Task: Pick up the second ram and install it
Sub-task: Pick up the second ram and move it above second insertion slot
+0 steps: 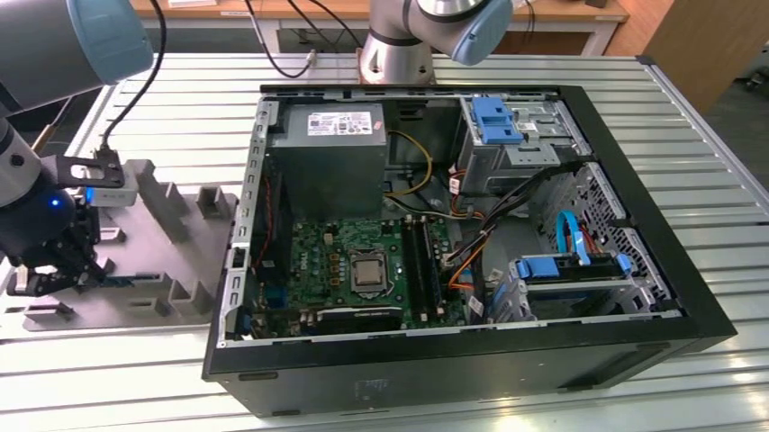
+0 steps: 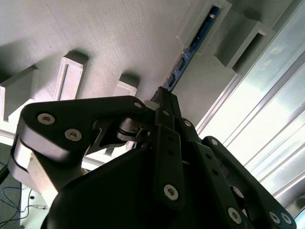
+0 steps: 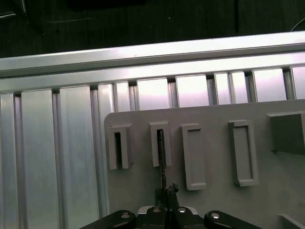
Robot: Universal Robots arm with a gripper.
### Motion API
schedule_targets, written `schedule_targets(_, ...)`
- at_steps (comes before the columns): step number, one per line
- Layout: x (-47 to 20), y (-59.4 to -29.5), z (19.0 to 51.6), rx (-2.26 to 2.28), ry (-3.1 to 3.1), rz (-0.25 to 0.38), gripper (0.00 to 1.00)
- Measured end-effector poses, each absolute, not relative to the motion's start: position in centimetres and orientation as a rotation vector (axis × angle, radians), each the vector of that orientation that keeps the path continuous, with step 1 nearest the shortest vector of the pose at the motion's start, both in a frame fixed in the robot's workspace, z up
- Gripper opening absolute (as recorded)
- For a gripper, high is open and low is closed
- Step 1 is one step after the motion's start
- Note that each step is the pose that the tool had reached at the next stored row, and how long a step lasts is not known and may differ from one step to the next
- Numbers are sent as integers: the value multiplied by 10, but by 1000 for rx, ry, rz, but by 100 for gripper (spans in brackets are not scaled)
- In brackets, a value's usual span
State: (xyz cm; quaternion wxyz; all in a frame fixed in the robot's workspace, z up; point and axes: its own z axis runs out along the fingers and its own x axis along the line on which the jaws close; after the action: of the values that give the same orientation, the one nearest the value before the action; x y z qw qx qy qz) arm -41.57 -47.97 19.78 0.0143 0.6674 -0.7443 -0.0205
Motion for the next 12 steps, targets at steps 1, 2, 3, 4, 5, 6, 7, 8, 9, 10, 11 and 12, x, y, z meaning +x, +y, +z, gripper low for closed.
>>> schedule_targets(1, -416, -480, 198, 2083, -2312, -64, 12)
schedule_targets(2, -416, -480, 198, 2093, -2303, -64, 12)
schedule_targets(3, -416, -480, 198, 2102, -2295, -63, 12)
schedule_targets(4, -416, -480, 198, 2109, -2288, -63, 12)
schedule_targets(5, -416, -480, 198, 2113, -2284, -63, 12)
schedule_targets(6, -416, -480, 198, 2113, -2284, -63, 12)
schedule_targets(7, -416, -480, 198, 2113, -2284, -63, 12)
schedule_targets(8, -416, -480, 198, 2113, -2284, -63, 12)
schedule_targets(9, -416, -480, 198, 2114, -2284, -63, 12)
schedule_targets(10, -416, -480, 198, 2121, -2277, -63, 12)
schedule_targets(11, -416, -480, 198, 2137, -2261, -63, 12)
schedule_targets(12, -416, -480, 198, 2150, -2249, -62, 12)
